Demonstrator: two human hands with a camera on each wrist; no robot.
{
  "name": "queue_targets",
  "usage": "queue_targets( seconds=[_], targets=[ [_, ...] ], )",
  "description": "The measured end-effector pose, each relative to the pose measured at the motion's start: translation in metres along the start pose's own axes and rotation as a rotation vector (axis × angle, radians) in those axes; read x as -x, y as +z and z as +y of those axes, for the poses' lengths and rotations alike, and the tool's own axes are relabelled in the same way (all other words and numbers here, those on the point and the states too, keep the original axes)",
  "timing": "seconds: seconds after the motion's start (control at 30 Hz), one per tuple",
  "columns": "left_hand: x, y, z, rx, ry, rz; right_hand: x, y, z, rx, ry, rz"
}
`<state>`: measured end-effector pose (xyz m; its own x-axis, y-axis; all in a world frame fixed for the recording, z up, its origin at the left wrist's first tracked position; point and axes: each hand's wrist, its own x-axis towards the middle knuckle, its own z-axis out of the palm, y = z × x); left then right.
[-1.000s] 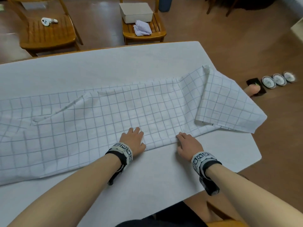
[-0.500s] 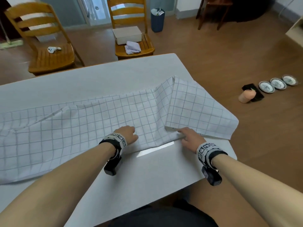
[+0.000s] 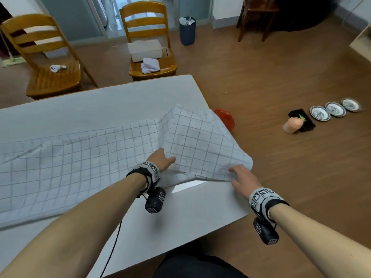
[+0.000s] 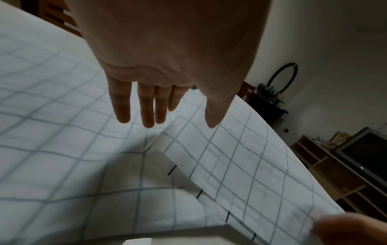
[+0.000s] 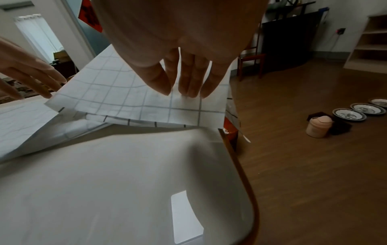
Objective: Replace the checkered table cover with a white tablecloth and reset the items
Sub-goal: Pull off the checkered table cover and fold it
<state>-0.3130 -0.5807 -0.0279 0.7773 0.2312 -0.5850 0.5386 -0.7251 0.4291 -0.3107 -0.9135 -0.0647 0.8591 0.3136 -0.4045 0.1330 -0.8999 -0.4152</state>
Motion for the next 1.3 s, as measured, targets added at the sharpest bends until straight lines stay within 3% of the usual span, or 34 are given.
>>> queue_targets(
  seconds=[0.23,0.37,0.53,0.7,1.0,1.3],
  targets=[
    [-0.052,0.025,0.021,0.210,-0.059,-0.034,-0.021,-0.026,0.022,0.031,0.060,0.045],
    [-0.068,0.044,0.027,0.345,-0.164,-0.046,-0.040,-0.050,0.038,0.010,0.103,0.061],
    [-0.067,0.055,0.048,0.431,-0.197,-0.021,-0.067,-0.069,0.065,-0.031,0.104,-0.065],
    [-0.053,0.064,0.068,0.529,-0.215,0.087,-0.105,-0.068,0.095,-0.076,-0.039,-0.230],
    [0.035,0.083,0.117,0.718,-0.371,0.480,-0.129,-0.082,0.130,-0.078,-0.387,-0.391],
    [0.068,0.049,0.176,0.908,-0.354,0.528,-0.130,-0.108,0.129,-0.145,-0.501,-0.398]
  ],
)
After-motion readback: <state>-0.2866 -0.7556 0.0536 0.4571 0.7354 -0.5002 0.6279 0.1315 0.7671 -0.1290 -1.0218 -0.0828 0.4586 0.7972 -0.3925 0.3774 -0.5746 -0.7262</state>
